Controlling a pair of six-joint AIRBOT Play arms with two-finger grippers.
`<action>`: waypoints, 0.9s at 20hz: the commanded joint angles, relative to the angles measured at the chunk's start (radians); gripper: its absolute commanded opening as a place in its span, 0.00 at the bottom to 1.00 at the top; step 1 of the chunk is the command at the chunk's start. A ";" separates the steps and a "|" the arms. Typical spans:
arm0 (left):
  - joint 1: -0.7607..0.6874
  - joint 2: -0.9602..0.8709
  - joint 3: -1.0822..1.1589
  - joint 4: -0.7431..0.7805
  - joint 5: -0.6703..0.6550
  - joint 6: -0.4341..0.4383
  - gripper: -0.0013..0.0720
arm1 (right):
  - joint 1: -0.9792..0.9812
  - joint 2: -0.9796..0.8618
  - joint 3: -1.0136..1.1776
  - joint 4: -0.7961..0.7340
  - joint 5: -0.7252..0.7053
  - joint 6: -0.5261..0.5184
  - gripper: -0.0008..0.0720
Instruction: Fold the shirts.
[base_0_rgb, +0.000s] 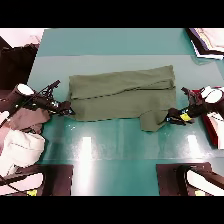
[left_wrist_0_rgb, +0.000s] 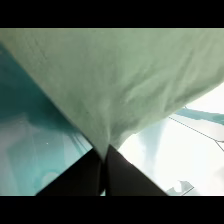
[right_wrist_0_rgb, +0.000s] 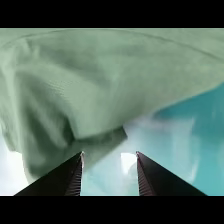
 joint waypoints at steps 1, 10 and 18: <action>-0.001 0.008 0.006 0.006 -0.006 0.001 0.05 | 0.000 0.001 -0.077 0.072 -0.145 0.010 0.54; -0.001 0.008 0.006 0.006 -0.010 0.000 0.05 | 0.000 0.003 -0.079 0.068 -0.242 0.009 0.04; -0.001 0.246 0.008 0.136 -0.182 -0.029 0.05 | 0.000 0.319 -0.040 -0.142 0.184 0.024 0.03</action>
